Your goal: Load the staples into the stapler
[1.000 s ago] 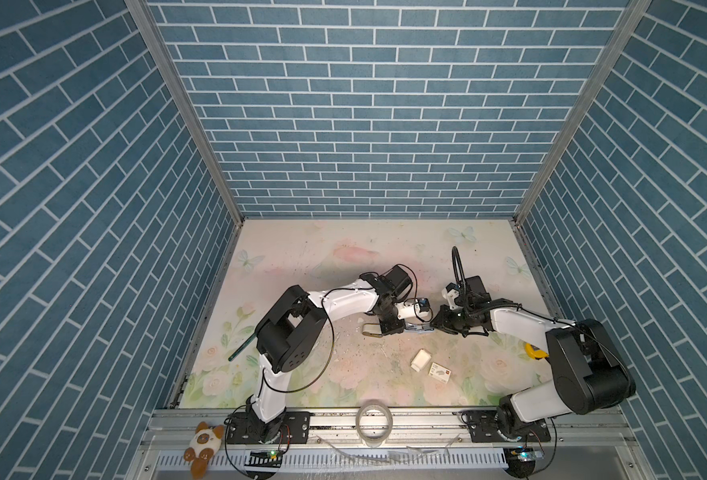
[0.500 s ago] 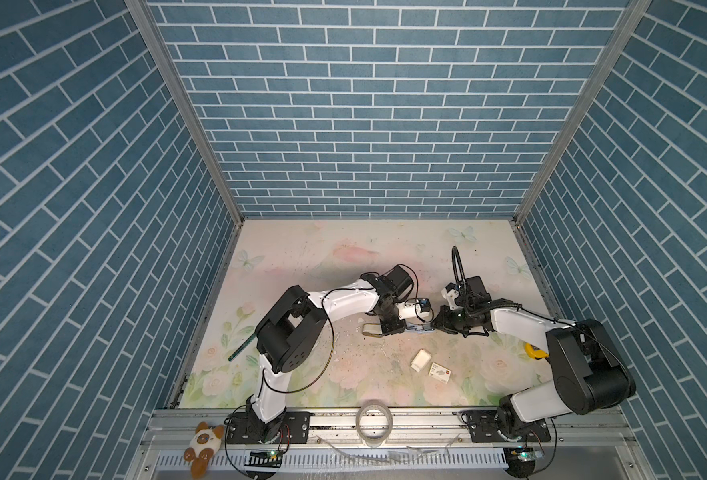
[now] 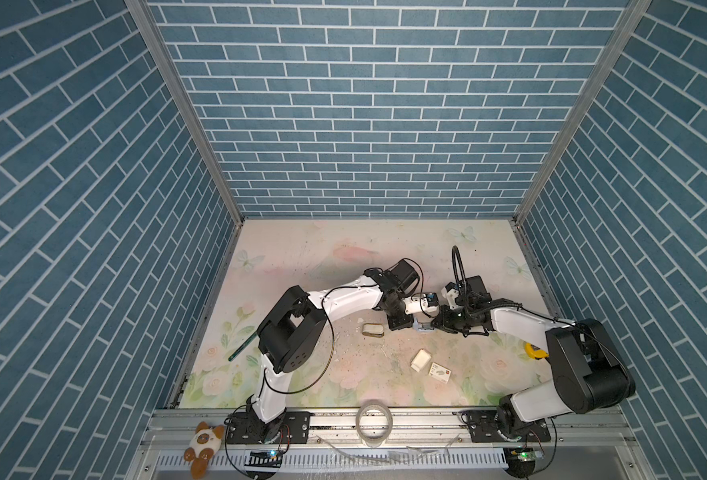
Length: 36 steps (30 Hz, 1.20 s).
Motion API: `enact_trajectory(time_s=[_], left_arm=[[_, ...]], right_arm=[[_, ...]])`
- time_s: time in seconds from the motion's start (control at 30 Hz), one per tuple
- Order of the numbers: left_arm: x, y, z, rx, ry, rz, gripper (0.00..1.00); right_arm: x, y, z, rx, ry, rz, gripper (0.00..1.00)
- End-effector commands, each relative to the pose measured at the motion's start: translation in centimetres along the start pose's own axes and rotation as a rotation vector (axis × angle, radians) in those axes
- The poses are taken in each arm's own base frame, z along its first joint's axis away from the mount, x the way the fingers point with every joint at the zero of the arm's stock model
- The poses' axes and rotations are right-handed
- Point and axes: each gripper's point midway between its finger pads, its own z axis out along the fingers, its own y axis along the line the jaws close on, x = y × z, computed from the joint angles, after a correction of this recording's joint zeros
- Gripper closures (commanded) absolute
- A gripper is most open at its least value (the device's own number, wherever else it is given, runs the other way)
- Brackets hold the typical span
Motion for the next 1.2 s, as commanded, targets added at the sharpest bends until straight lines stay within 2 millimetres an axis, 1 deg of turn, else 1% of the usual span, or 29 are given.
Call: enact_trajectory(time_s=[0.0,0.2,0.3,0.43,0.63,0.73,0.9,1.0,1.17], left_arm=[[-0.1,-0.7,1.0,0.039,0.011,0.009,0.81],[-0.4,-0.7,1.5,0.041,0.011,0.016,0.79],[-0.8,-0.7,1.6,0.040,0.005,0.026,0.77],[-1.5,-0.5,1.6,0.034,-0.007,0.037,0.74],[-1.8,-0.1,1.6,0.018,-0.015,0.045,0.72],[-1.8,0.0,1.7,0.009,-0.016,0.059,0.66],[-2.1,0.3,1.6,-0.012,-0.032,0.082,0.49],[-2.4,0.5,1.2,-0.022,-0.038,0.095,0.45],[-2.7,0.4,0.8,-0.020,-0.042,0.110,0.44]], right_arm=[[2.1,-2.3,0.7,0.091,0.070,0.025,0.91],[2.0,-2.4,0.8,0.094,0.069,0.029,0.91],[2.0,-2.3,0.8,0.090,0.068,0.031,0.91],[1.9,-2.1,0.5,0.086,0.061,0.028,0.91],[1.8,-2.1,0.4,0.087,0.053,0.032,0.91],[1.8,-1.9,0.4,0.076,0.047,0.035,0.91],[1.4,-1.4,0.2,0.051,0.024,0.036,0.88],[0.9,-0.9,-0.4,0.034,-0.008,0.038,0.84],[0.0,0.2,-1.4,0.008,-0.048,0.042,0.79]])
